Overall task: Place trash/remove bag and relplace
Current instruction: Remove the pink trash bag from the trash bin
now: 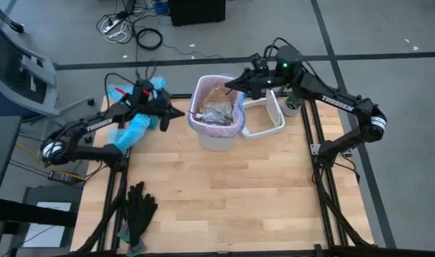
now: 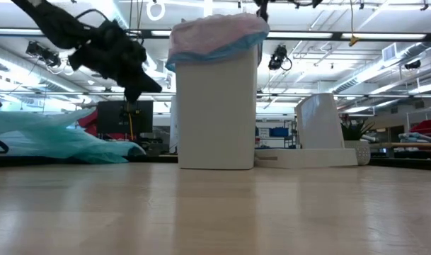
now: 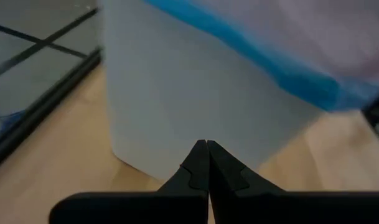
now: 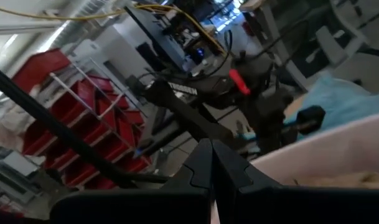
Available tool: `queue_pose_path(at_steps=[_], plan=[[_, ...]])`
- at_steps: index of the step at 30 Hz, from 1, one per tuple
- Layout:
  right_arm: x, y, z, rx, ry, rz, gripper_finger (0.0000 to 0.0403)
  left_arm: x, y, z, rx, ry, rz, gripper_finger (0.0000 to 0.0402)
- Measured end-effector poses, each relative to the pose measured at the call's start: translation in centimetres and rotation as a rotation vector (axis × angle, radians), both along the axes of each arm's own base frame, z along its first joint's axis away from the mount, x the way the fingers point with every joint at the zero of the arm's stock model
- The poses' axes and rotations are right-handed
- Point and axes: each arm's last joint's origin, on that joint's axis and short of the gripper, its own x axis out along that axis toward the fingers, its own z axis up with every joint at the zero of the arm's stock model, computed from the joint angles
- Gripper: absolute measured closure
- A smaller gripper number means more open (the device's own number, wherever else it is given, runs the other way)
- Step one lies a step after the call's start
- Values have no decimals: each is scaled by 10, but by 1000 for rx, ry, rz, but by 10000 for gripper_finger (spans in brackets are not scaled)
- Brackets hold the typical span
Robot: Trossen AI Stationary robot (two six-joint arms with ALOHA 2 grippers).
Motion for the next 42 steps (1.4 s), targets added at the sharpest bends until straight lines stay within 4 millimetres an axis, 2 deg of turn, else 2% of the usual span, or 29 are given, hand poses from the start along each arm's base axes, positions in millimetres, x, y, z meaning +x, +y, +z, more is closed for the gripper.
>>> queue_pose_path(at_steps=[6,11,16,22,29,42], plan=[[-29,14,15,-34,36,-58,403,-30,42,-10,-164,-116,53,398],[-48,23,18,-42,93,-92,403,-41,53,-16,-422,-171,68,396],[-56,28,20,-67,113,-98,403,-33,49,-16,-575,-166,66,375],[-58,29,21,-109,108,-94,403,-18,39,-16,-731,-134,53,313],[-60,29,14,-102,173,-86,403,2,25,-15,-717,-102,2,247],[-63,31,11,-102,211,-78,403,19,15,-4,-636,-160,-96,245]])
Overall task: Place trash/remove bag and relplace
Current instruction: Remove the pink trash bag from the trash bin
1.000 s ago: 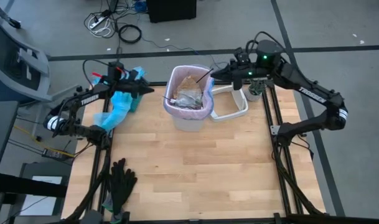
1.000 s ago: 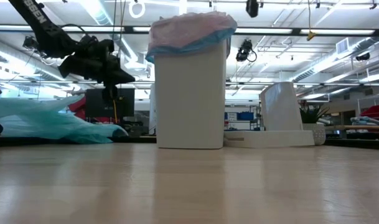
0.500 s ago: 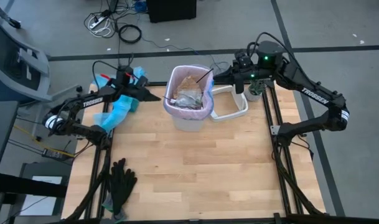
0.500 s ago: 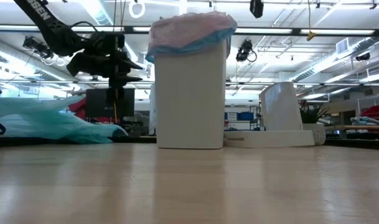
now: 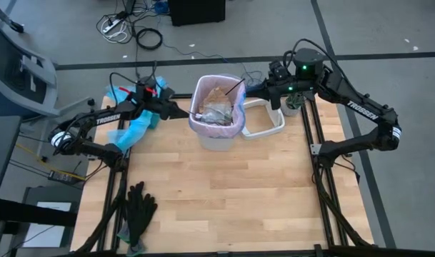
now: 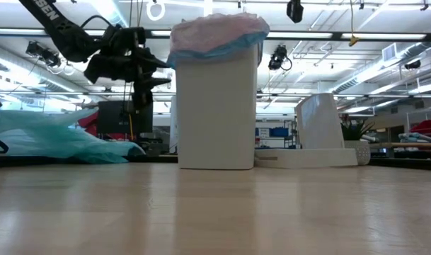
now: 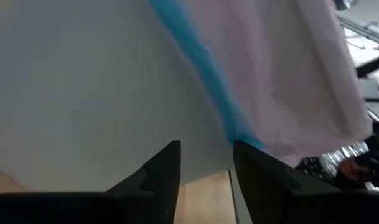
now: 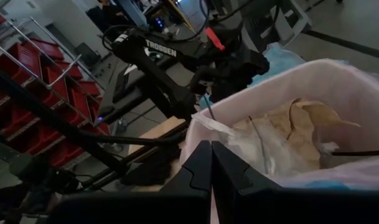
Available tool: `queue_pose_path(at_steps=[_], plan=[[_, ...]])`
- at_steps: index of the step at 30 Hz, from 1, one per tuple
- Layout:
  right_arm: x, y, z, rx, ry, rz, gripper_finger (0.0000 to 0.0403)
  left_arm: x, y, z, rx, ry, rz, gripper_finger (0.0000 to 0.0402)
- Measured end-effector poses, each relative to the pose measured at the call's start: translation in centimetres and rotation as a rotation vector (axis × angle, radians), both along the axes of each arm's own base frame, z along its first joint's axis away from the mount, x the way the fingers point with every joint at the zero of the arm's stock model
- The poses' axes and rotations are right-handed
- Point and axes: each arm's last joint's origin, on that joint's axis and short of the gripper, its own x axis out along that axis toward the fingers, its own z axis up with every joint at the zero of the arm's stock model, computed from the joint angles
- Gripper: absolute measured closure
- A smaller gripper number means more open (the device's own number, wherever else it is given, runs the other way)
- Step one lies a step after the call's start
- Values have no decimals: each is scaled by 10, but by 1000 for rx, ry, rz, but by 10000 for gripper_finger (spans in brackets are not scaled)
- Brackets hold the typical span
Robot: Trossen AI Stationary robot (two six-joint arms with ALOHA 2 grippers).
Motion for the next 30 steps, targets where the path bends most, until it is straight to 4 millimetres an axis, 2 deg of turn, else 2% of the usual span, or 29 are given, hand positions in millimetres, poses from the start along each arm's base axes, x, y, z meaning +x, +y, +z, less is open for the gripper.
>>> queue_pose_path(at_steps=[14,18,21,25,30], plan=[[-1,1,-3,-4,31,13,403,0,-2,3,2,-39,-71,245],[-1,1,-3,-10,31,14,403,2,-1,9,67,-88,-80,252],[-1,0,-3,-11,31,10,403,7,-5,15,119,-138,-118,289],[-3,-3,-3,-16,31,0,403,11,-11,17,128,-162,-185,379],[-4,-5,-3,-24,32,-11,403,10,-12,17,64,-150,-231,397]])
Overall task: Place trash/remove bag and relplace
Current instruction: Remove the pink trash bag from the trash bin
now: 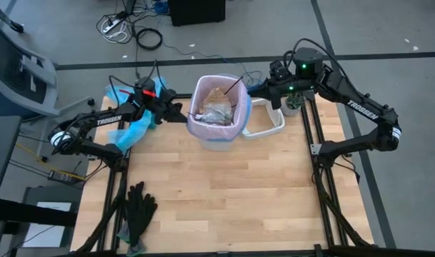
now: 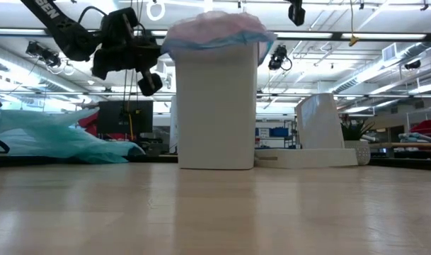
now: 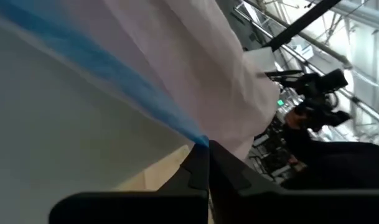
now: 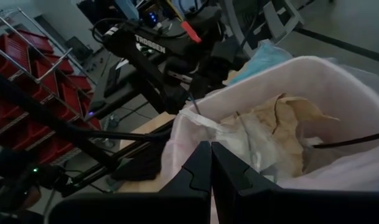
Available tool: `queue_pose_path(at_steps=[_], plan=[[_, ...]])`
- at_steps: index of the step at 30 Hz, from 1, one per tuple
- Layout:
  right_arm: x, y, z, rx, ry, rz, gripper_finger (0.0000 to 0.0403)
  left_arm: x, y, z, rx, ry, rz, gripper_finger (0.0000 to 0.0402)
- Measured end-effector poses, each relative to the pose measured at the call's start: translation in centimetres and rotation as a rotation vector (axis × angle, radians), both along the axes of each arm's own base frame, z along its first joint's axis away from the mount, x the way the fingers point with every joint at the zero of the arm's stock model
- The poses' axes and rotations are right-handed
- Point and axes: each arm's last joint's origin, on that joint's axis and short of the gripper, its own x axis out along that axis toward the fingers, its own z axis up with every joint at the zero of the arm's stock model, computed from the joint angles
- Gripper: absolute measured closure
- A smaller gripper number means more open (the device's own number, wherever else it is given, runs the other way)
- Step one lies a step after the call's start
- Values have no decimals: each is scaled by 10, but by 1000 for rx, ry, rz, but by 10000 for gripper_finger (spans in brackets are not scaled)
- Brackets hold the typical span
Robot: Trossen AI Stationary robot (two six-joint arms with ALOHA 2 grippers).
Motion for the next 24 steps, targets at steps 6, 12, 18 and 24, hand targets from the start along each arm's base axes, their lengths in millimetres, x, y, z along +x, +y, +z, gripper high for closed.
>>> queue_pose_path(at_steps=[6,12,18,24], plan=[[0,0,0,1,3,-1,403,-9,6,7,-58,4,-20,399],[0,0,-2,8,15,-1,403,-22,13,21,-47,-31,31,400],[-1,0,-4,23,41,-1,403,-12,9,53,8,-92,22,400],[-1,1,-5,18,49,-3,403,6,-3,98,115,-197,-45,401]])
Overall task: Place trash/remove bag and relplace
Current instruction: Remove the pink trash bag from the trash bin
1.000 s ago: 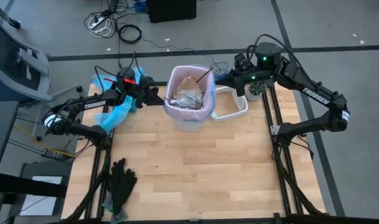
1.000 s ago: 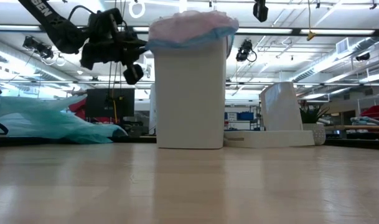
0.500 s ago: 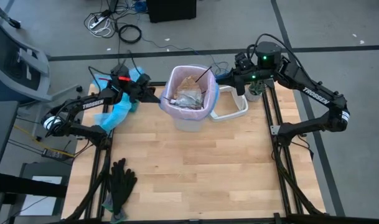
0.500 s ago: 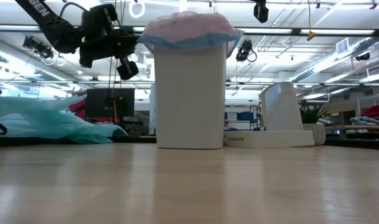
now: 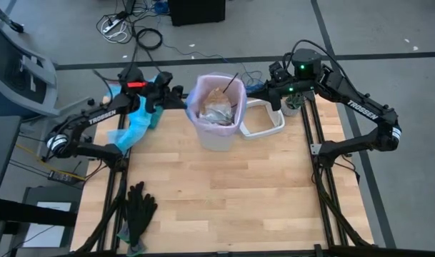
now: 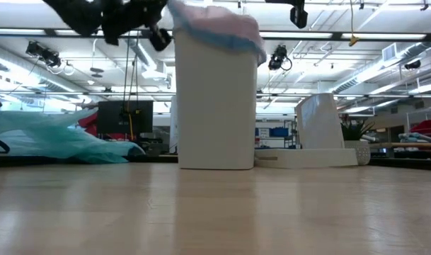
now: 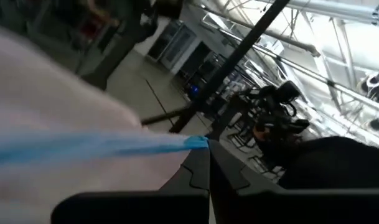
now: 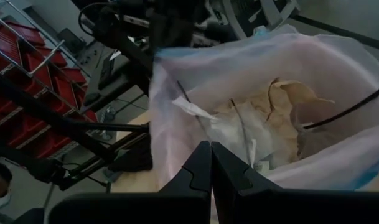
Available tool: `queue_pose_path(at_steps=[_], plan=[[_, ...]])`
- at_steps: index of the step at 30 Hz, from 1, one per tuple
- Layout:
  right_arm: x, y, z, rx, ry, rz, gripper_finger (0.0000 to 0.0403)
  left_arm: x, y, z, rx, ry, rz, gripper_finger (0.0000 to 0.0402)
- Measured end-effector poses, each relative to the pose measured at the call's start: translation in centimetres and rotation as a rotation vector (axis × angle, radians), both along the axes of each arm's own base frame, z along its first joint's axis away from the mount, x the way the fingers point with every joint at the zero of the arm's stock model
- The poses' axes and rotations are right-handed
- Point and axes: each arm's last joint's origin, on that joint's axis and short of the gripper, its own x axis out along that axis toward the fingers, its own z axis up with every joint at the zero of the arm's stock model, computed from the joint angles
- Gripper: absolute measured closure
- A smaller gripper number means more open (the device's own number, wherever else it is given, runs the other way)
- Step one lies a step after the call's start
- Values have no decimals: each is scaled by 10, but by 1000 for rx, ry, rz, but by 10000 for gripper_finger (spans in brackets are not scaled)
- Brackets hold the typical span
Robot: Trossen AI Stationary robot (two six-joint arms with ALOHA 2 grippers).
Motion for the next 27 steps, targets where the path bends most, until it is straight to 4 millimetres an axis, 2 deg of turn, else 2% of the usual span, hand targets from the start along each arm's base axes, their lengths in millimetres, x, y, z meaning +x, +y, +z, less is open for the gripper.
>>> queue_pose_path(at_steps=[4,9,20,23,27], plan=[[0,0,0,0,0,0,403,5,-2,22,65,-89,75,401],[0,0,0,0,0,1,403,6,3,37,91,-178,268,401],[-2,1,-7,40,64,1,403,5,16,46,134,-299,722,401],[-2,2,-7,39,67,2,403,4,15,48,152,-324,727,401],[-2,2,-7,29,71,6,403,5,9,52,149,-356,610,401]])
